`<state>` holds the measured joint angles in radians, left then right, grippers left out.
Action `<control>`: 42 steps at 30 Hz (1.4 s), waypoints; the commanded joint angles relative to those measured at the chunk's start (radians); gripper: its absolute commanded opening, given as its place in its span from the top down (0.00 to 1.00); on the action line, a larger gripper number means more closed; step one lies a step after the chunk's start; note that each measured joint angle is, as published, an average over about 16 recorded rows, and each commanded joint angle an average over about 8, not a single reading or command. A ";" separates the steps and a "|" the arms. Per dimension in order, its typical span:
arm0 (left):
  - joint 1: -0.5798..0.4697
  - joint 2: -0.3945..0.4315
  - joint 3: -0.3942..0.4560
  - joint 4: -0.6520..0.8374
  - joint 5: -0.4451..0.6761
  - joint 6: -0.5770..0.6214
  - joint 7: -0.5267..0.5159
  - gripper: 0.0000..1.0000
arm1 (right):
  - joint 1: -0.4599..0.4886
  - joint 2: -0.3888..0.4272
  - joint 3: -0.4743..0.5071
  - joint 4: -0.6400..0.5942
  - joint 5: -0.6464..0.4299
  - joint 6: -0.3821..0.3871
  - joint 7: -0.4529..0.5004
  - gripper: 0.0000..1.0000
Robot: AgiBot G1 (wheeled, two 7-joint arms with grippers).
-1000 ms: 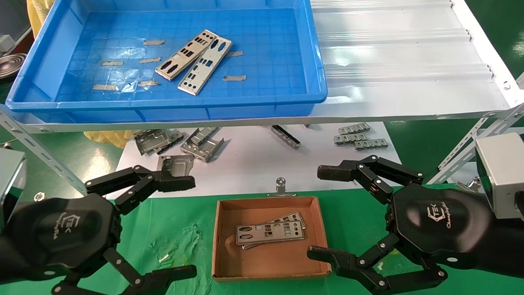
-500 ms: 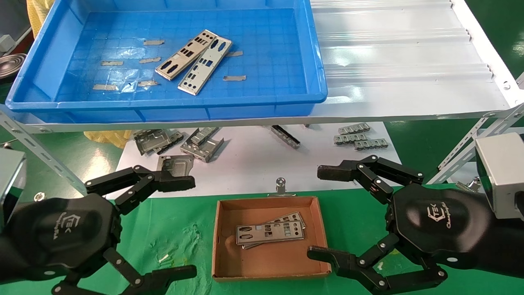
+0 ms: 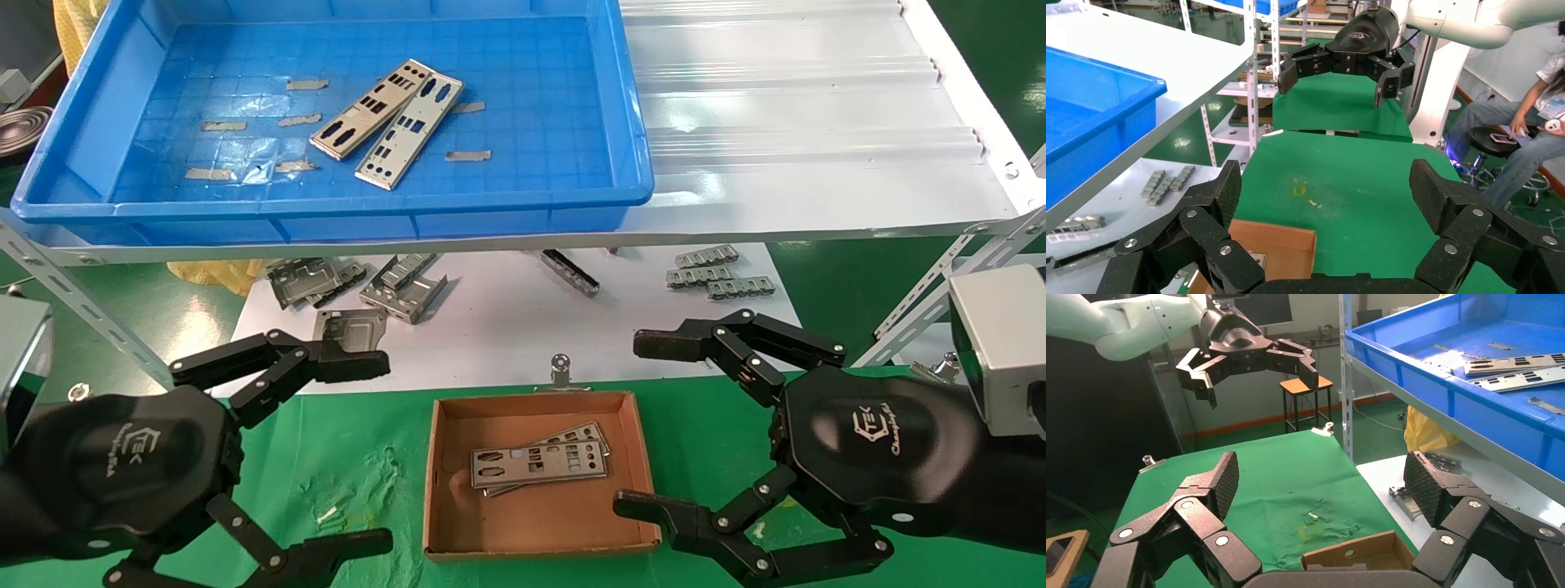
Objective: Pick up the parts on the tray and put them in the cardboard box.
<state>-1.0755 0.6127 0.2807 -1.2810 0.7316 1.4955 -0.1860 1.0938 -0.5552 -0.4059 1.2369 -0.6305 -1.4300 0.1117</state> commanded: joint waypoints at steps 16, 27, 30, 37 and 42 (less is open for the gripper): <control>0.000 0.000 0.000 0.000 0.000 0.000 0.000 0.00 | 0.000 0.000 0.000 0.000 0.000 0.000 0.000 0.00; 0.000 0.000 0.000 0.000 0.000 0.000 0.000 0.00 | 0.000 0.000 0.000 0.000 0.000 0.000 0.000 0.00; 0.000 0.000 0.000 0.000 0.000 0.000 0.000 0.00 | 0.000 0.000 0.000 0.000 0.000 0.000 0.000 0.00; 0.000 0.000 0.000 0.000 0.000 0.000 0.000 0.00 | 0.000 0.000 0.000 0.000 0.000 0.000 0.000 0.00; 0.000 0.000 0.000 0.000 0.000 0.000 0.000 0.00 | 0.000 0.000 0.000 0.000 0.000 0.000 0.000 0.00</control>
<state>-1.0755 0.6127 0.2807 -1.2810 0.7316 1.4955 -0.1860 1.0938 -0.5552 -0.4059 1.2369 -0.6305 -1.4300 0.1117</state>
